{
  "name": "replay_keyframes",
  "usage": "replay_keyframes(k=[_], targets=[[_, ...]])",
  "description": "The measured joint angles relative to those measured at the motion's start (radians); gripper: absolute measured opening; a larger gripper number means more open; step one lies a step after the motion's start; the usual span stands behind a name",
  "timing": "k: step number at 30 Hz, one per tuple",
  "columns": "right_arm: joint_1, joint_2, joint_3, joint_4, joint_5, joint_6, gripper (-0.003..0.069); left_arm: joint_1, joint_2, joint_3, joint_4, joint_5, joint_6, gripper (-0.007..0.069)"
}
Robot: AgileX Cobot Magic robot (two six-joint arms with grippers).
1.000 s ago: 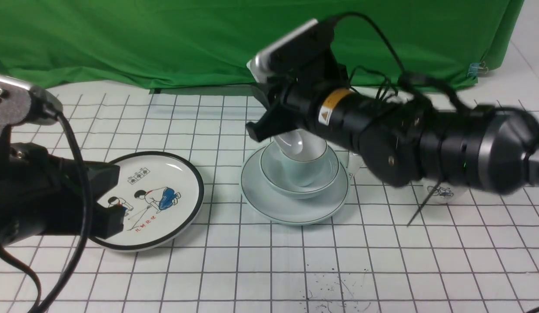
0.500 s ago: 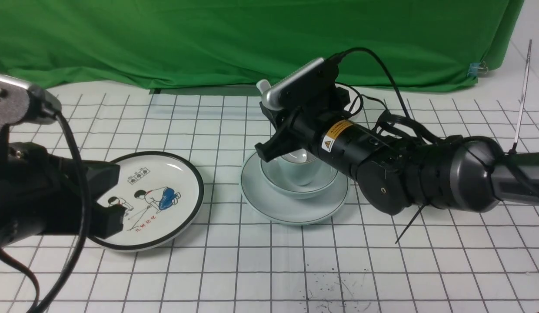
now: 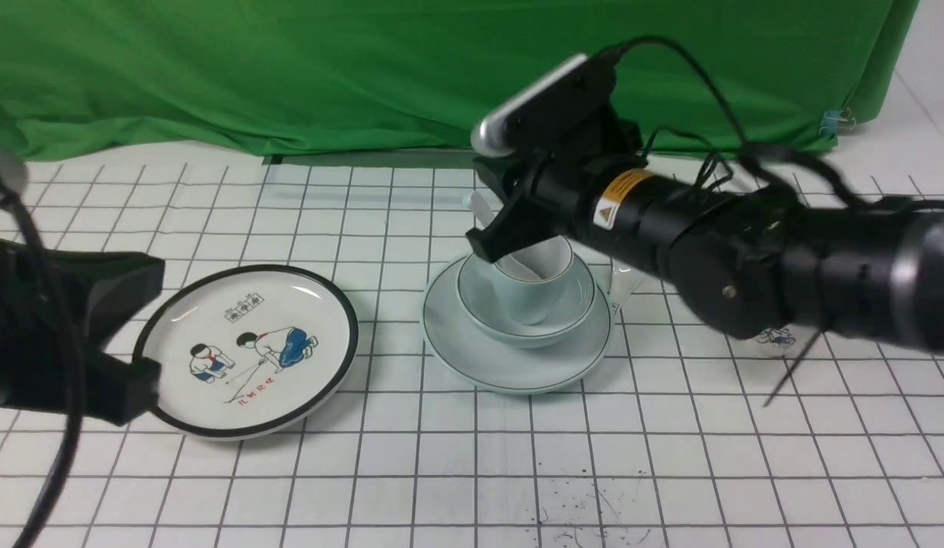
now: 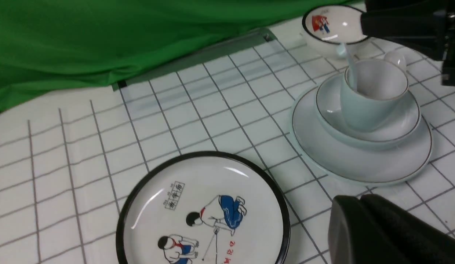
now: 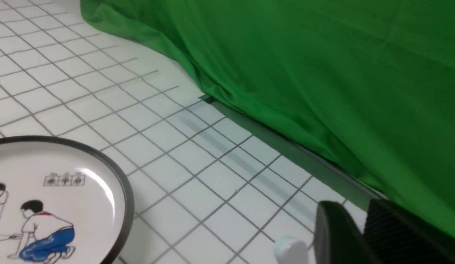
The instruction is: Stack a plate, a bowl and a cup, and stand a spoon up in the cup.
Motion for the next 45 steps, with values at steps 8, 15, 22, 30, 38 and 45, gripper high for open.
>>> replay_keyframes(k=[8,15,22,30,38,45], targets=[[0.0,-0.497,0.0,-0.021,0.494,-0.106,0.0013,0.0,-0.231,0.075,0.018,-0.077,0.006,-0.0032],[0.0,-0.812,0.019,-0.097,0.939,-0.098,0.0013,0.0,-0.332,0.213,0.018,-0.199,-0.013,-0.0032],[0.0,-1.167,0.351,-0.097,0.992,0.021,0.0013,0.0,-0.337,0.253,0.018,-0.197,-0.015,-0.0032],[0.0,-1.437,0.76,-0.097,0.71,0.141,0.0015,0.0,-0.337,0.258,0.018,-0.189,-0.015,-0.0032],[0.0,-1.456,0.99,-0.096,0.634,0.166,0.0027,0.0,-0.337,0.259,0.018,-0.189,-0.015,-0.0031],[-0.001,-1.48,1.087,-0.096,0.414,0.181,0.0056,0.0,-0.337,0.259,0.018,-0.189,-0.015,-0.0031]])
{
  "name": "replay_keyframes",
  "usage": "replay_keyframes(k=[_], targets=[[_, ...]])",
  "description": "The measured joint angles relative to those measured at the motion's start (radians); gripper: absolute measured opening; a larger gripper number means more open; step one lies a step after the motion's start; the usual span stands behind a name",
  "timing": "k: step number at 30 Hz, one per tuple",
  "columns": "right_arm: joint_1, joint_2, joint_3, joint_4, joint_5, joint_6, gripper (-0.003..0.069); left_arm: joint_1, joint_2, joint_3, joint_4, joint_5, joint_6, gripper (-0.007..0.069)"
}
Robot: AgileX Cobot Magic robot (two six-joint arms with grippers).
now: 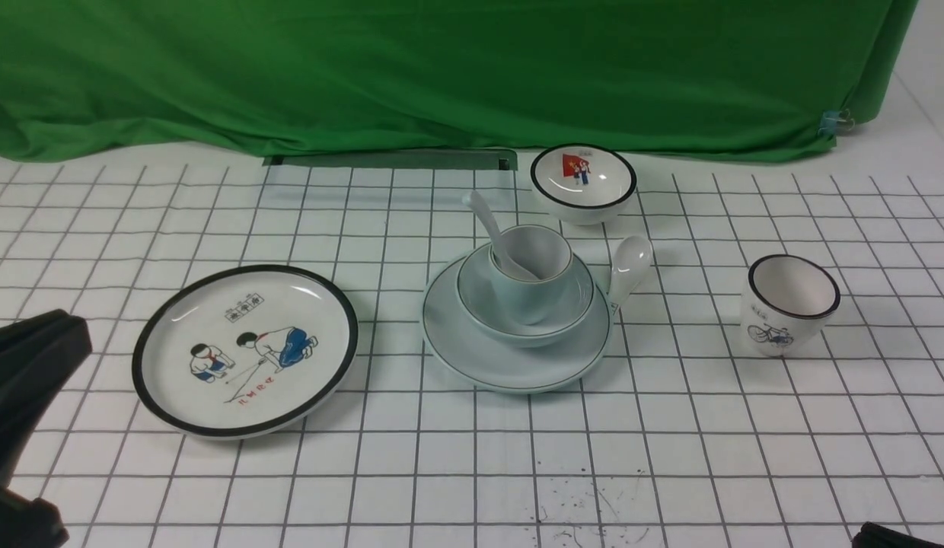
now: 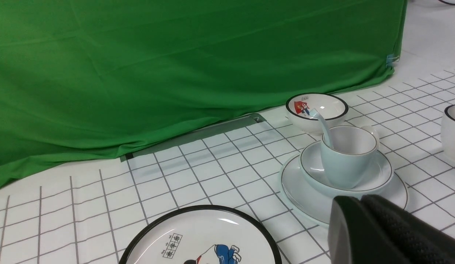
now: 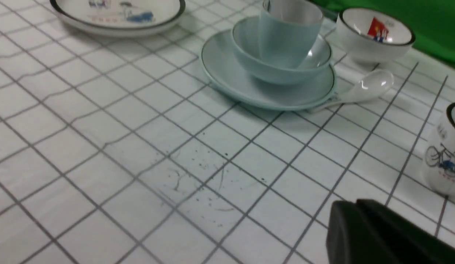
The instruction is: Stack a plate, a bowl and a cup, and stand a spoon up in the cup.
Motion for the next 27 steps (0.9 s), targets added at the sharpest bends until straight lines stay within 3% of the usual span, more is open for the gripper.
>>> replay_keyframes(k=[5,7,10,15,27], targets=[[-0.074,-0.097,0.078,0.0,-0.094,0.008,0.0062,0.0,0.0,0.0,0.0,0.0,0.0,-0.0031],[-0.2,-0.169,0.083,0.0,-0.092,0.047,0.0057,0.0,0.0,0.001,0.0,0.0,0.0,-0.0031],[-0.331,-0.228,0.083,-0.001,-0.048,0.097,0.0013,0.0,0.0,0.001,0.0,0.0,0.0,-0.0031],[-0.522,-0.255,0.084,-0.001,0.07,0.155,0.001,0.0,0.0,0.001,0.0,0.001,0.0,-0.0031],[-0.554,-0.256,0.084,-0.001,0.094,0.158,0.002,0.0,0.0,0.001,0.0,0.001,0.0,-0.003]])
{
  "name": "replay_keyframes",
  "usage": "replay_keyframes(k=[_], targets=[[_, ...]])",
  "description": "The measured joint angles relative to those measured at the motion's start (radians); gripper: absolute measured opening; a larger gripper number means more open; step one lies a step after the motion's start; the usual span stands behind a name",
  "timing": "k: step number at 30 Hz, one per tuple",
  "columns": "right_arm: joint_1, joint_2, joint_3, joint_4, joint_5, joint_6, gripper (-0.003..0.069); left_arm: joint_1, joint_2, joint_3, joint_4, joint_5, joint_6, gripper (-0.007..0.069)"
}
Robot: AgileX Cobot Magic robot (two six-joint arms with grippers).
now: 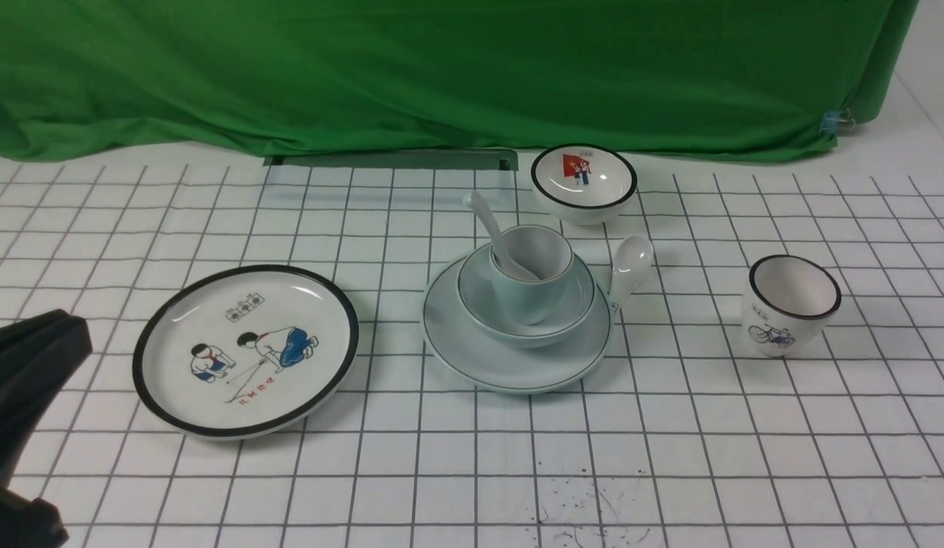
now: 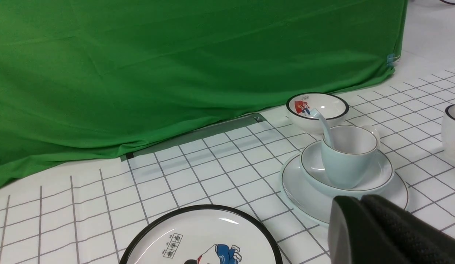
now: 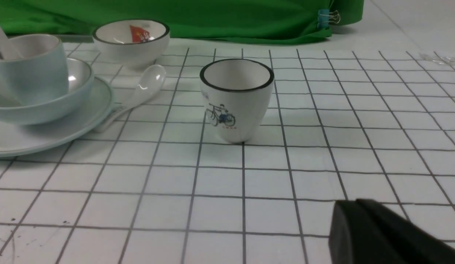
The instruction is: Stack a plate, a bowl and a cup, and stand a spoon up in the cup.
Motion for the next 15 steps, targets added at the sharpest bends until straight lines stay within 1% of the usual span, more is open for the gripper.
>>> replay_keyframes(k=[9,12,15], targets=[[-0.002,0.0,0.0,0.0,0.0,0.001,0.0041,0.0,0.0,0.0,0.0,0.0,0.0,-0.003],[-0.002,0.0,0.0,0.0,0.001,0.001,0.005,0.006,-0.038,0.034,-0.001,-0.032,0.001,-0.003],[-0.002,0.0,0.0,0.0,0.003,0.003,0.0058,0.046,-0.107,0.094,-0.017,-0.088,0.001,-0.003]])
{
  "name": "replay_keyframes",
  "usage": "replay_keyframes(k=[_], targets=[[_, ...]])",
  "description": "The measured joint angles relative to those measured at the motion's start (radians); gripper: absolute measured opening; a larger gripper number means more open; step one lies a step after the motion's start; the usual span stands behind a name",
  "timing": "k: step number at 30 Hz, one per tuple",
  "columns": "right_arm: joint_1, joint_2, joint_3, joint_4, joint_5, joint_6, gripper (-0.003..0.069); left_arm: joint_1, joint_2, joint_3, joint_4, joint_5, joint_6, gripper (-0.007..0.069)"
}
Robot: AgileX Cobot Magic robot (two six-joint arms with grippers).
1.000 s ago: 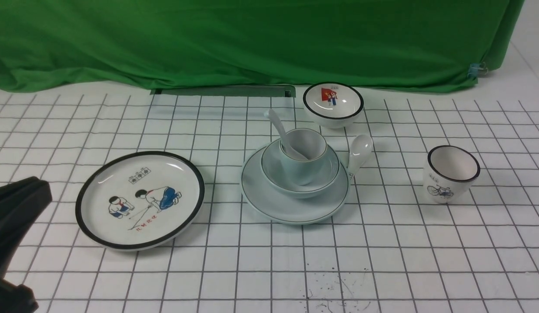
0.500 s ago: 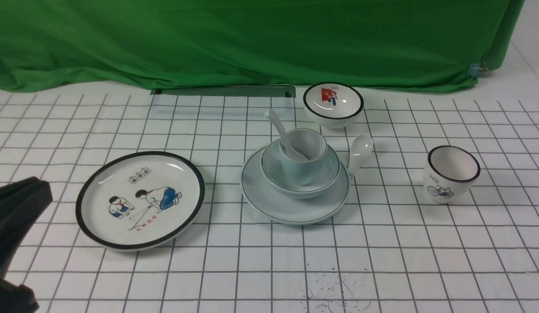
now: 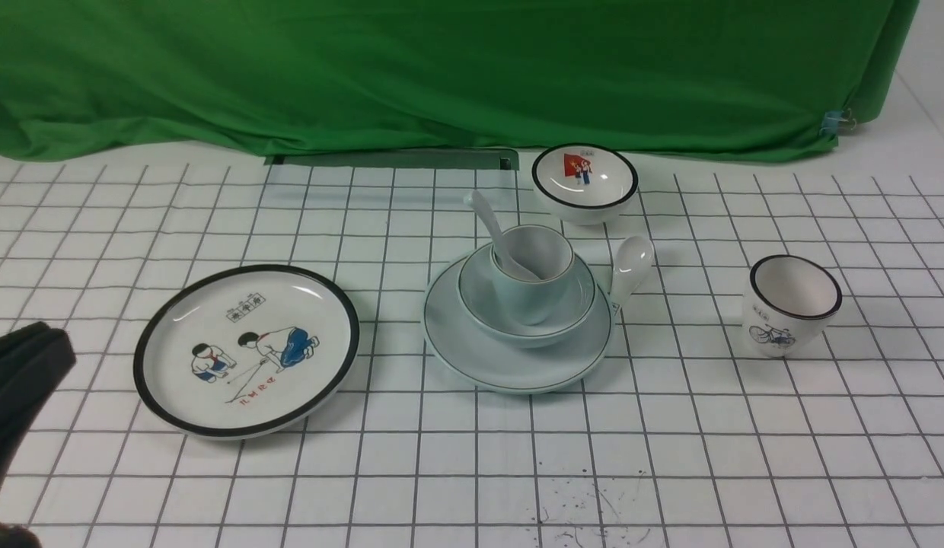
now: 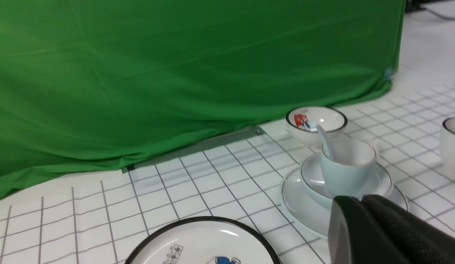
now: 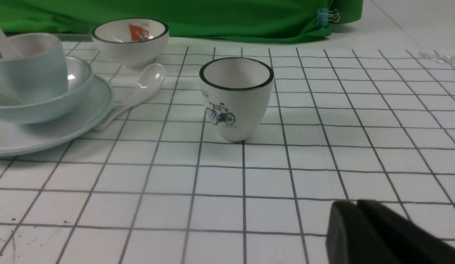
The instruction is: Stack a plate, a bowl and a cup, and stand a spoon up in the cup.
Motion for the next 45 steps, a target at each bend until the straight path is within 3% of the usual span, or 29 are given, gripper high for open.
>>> replay_keyframes(k=[10,17,45], targets=[[0.0,0.0,0.0,0.0,-0.001,0.0,0.0083,0.258,-0.266,0.344,-0.072,-0.13,0.001,-0.0029],[0.0,0.0,0.0,0.0,0.0,0.0,0.0099,0.256,-0.267,0.354,-0.125,0.061,0.096,-0.0029],[0.0,0.0,0.0,0.0,0.0,0.001,0.0156,0.254,-0.267,0.354,-0.161,0.065,0.111,-0.0029]])
